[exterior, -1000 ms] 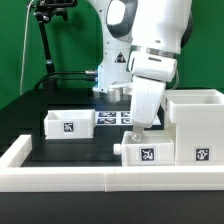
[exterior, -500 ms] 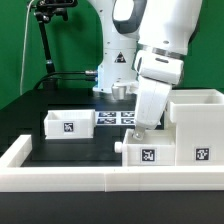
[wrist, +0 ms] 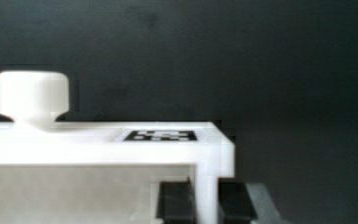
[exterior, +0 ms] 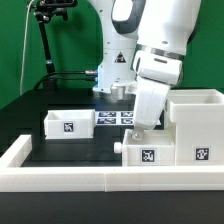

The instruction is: Assemble drawer

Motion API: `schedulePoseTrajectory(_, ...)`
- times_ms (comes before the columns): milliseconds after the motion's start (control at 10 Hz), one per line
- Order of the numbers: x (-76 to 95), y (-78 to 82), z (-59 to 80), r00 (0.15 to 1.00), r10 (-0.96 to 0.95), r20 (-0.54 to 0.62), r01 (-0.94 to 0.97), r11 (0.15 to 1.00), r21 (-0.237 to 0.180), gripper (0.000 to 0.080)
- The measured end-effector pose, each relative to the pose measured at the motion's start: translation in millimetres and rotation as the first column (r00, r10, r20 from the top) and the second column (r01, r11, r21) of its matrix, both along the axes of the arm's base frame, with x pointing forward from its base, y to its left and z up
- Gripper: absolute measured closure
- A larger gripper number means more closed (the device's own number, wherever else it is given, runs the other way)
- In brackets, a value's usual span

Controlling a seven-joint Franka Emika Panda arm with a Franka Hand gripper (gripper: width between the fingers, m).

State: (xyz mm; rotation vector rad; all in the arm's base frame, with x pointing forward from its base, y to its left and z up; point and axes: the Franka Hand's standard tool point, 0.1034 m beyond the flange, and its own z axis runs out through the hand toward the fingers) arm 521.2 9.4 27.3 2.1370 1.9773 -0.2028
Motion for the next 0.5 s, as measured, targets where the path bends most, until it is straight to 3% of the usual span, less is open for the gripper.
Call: schedulePoseTrajectory(500, 1.4, -1.3, 0.6, 0.999, 0.002, -0.032, -0.003, 1.000, -0.029, 0.0752)
